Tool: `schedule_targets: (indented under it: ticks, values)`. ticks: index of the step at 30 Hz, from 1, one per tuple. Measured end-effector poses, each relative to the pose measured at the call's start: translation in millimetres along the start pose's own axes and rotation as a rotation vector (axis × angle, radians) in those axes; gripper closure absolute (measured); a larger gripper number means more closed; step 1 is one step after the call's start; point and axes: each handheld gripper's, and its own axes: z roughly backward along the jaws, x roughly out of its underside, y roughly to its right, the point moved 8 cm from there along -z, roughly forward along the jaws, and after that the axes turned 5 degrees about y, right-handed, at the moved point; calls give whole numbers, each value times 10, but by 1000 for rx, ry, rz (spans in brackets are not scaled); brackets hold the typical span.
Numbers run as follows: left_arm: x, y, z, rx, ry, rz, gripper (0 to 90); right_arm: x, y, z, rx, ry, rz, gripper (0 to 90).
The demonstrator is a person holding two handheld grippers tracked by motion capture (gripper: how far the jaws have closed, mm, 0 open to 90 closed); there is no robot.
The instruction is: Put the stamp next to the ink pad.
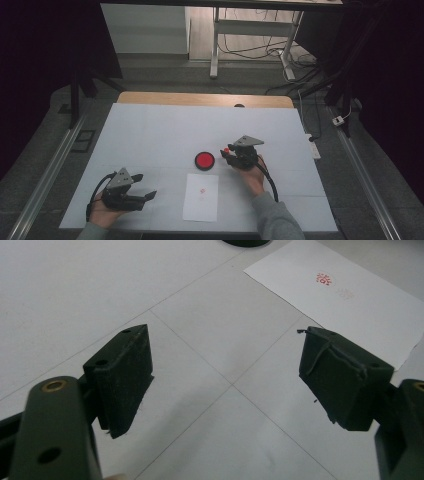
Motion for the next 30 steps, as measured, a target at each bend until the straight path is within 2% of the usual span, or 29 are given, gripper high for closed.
schedule_targets:
  ticks: [3, 6, 14, 22, 30]
  values:
    - [0, -5, 2, -1, 2, 0, 213, -31, 6, 74, -16, 17, -32, 473]
    - [2, -13, 0, -4, 4, 4, 213, -61, 3, 173, -36, 34, -40, 467]
    - [7, -21, -15, -8, 1, 6, 213, -49, -15, 400, -63, 41, -31, 467]
    - [13, -33, -27, -13, -1, 9, 214, 51, -50, 594, -79, 25, -20, 467]
    - [27, -54, -46, -17, -5, 14, 214, 176, -58, 842, -95, 33, -23, 468]
